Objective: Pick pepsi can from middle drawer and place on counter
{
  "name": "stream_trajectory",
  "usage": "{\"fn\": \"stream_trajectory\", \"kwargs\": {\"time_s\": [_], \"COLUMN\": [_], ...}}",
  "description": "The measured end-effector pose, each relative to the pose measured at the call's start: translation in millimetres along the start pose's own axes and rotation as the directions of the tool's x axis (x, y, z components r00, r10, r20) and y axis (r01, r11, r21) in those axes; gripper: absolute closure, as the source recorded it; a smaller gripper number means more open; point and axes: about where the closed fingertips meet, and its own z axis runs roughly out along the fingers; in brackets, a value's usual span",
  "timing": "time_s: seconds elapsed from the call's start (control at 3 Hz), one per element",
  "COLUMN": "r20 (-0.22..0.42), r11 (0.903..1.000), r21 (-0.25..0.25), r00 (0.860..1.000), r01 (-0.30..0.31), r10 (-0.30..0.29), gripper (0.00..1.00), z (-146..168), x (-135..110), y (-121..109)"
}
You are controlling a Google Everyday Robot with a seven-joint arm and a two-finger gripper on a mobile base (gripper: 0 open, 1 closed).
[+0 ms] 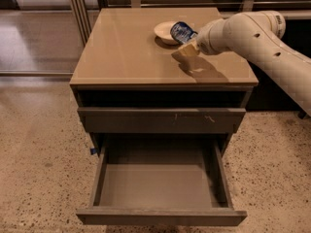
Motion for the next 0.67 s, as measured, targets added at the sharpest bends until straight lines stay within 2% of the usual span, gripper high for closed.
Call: {"fn": "stream_trajectory", "kwargs": {"time_s": [0.33,0.67], "r20": [0.0,0.0], "r11": [1.0,1.0], "r21": [0.0,0.0], "r00": [1.0,1.0], "r01": [0.0,0.0], "r10": [0.0,0.0], "gripper": [0.0,0.0], "z": [0.2,0.2], "x": [0.0,0.0], "y": [0.2,0.2]}}
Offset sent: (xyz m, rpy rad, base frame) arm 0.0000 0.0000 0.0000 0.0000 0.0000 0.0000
